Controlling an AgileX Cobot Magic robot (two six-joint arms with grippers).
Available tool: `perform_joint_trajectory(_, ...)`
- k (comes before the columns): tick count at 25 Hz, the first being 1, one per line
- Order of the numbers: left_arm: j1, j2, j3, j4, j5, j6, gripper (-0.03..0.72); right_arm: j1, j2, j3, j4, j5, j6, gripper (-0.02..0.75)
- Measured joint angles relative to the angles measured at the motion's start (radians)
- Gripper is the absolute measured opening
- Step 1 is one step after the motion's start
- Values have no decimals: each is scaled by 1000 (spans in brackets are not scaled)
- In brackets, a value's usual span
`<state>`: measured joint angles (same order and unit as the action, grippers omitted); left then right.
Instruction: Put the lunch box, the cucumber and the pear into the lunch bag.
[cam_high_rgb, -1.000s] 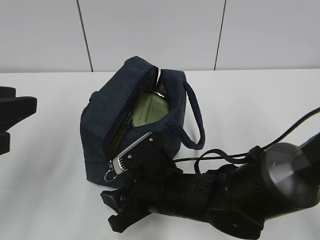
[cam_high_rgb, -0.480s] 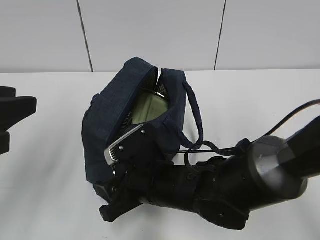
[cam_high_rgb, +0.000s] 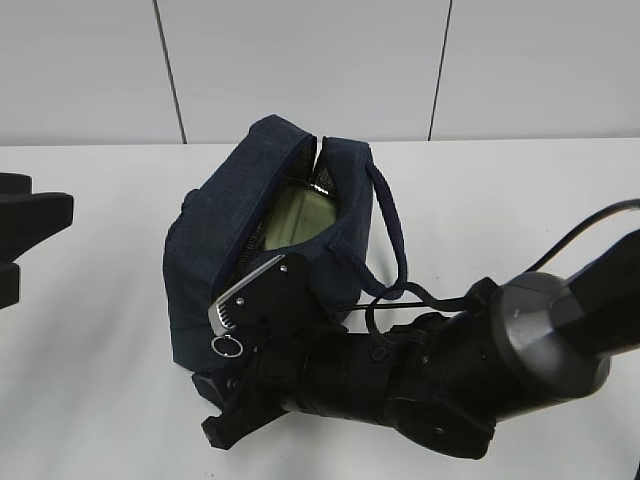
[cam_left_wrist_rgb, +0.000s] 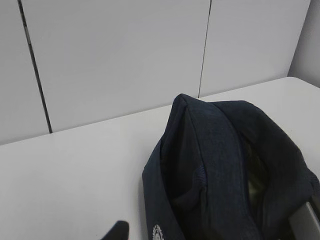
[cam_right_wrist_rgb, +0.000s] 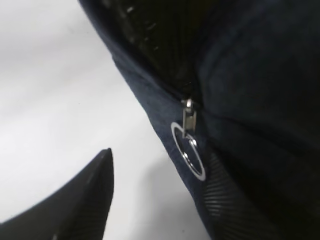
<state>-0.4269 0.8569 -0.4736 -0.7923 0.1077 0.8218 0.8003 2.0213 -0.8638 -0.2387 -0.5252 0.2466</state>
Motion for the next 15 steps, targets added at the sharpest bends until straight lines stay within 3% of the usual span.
perform_joint_trajectory(15, 0, 0, 0, 0, 0, 0, 270, 0, -12, 0, 0, 52, -35, 410)
